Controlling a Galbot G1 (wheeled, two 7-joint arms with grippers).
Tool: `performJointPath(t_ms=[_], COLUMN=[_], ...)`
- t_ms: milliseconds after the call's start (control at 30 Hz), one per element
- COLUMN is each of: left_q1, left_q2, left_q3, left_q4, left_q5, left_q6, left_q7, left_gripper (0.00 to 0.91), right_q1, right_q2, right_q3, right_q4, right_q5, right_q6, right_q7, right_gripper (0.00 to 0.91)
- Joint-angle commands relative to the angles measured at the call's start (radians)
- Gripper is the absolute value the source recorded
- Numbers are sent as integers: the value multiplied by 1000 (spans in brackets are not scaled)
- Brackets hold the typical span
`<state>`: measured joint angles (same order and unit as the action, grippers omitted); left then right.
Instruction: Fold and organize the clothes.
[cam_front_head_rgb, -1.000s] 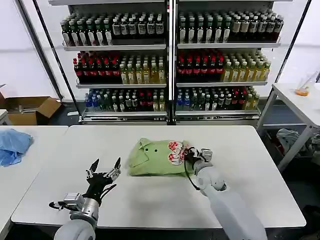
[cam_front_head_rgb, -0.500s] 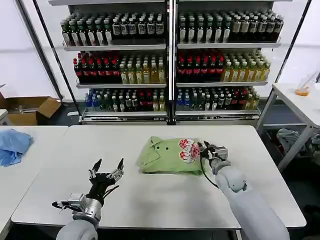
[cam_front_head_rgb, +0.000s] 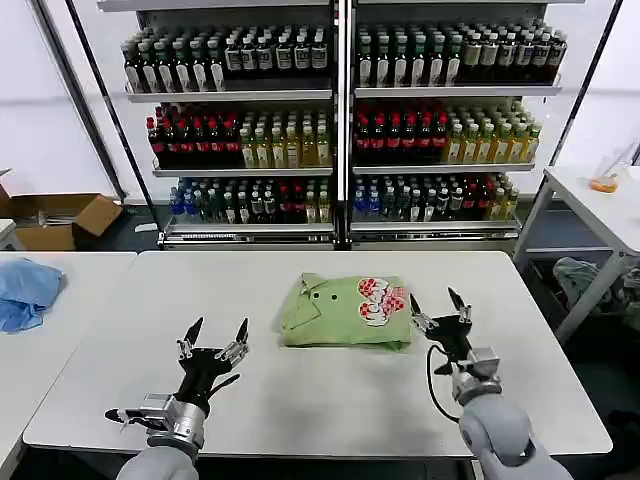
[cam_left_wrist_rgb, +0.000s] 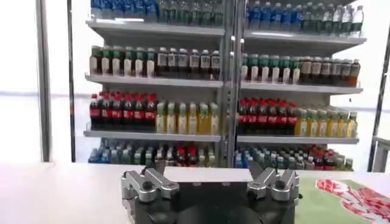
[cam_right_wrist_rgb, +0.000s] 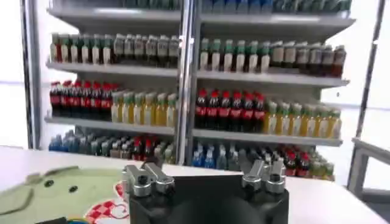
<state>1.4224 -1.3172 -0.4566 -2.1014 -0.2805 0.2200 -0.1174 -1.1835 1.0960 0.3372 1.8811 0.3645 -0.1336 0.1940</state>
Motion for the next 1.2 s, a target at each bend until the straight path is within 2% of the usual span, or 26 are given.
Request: performJointPath(t_ms=[33, 300, 467, 767, 1100, 1200], left_q1=[25, 68, 75, 96, 113, 117], left_q2=[-6, -13, -18, -27, -30, -30], left_q3=[-10, -1, -13, -21, -31, -33], left_q4=[-24, -59, -69, -83, -96, -101], left_q5=[33, 68, 70, 79, 87, 87], left_q6=[-10, -9, -8, -8, -8, -8], left_q7=[0, 2, 2, 4, 10, 10], left_gripper=[907, 907, 907, 907, 907, 907], right_q1=[-303, -338, -346, -350, -348, -342], right_q2=[4, 24, 22, 25, 25, 34], right_q3=[143, 143, 143, 141, 137, 138], right_q4=[211, 242, 262, 267, 281, 282], right_q5=[-45, -78, -113, -121, -139, -130], right_q6=[129, 146, 130, 129, 97, 26], right_q7=[11, 19, 25, 45, 80, 93], right_gripper=[907, 907, 907, 907, 907, 907])
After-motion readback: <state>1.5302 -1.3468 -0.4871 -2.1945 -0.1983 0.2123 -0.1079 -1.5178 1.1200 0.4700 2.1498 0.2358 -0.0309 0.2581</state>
